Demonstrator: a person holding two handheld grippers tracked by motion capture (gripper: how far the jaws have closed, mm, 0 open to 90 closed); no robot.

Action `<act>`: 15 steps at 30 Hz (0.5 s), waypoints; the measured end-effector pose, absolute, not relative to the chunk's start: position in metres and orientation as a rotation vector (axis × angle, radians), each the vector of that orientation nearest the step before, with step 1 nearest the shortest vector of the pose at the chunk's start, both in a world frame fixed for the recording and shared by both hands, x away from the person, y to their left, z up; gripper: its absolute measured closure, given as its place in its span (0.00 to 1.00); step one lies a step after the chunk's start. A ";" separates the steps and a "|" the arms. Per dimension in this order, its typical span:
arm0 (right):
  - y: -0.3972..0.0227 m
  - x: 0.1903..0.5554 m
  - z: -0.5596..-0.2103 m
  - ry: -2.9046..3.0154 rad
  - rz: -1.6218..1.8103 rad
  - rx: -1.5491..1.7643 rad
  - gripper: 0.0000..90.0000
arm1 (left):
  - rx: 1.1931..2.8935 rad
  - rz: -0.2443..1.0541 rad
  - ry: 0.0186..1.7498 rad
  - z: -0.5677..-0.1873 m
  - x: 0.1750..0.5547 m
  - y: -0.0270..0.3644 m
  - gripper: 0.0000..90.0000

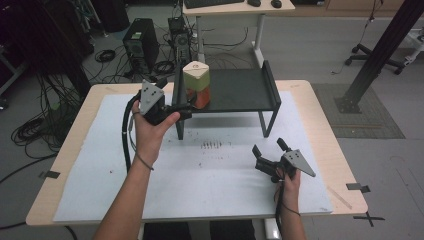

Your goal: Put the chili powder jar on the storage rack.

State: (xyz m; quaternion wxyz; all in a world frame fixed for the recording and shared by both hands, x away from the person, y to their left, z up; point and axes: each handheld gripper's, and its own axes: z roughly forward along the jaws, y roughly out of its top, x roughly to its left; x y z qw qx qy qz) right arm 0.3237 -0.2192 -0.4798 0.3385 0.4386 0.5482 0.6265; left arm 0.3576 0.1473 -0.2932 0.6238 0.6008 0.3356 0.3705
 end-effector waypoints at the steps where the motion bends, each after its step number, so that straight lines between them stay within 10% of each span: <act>1: -0.219 0.324 -0.480 1.430 1.631 1.142 0.00 | 1.378 0.849 0.772 -0.294 0.354 0.149 0.00; 15: -0.218 0.324 -0.480 1.440 1.617 1.133 0.00 | 1.363 0.843 0.753 -0.310 0.302 0.193 0.00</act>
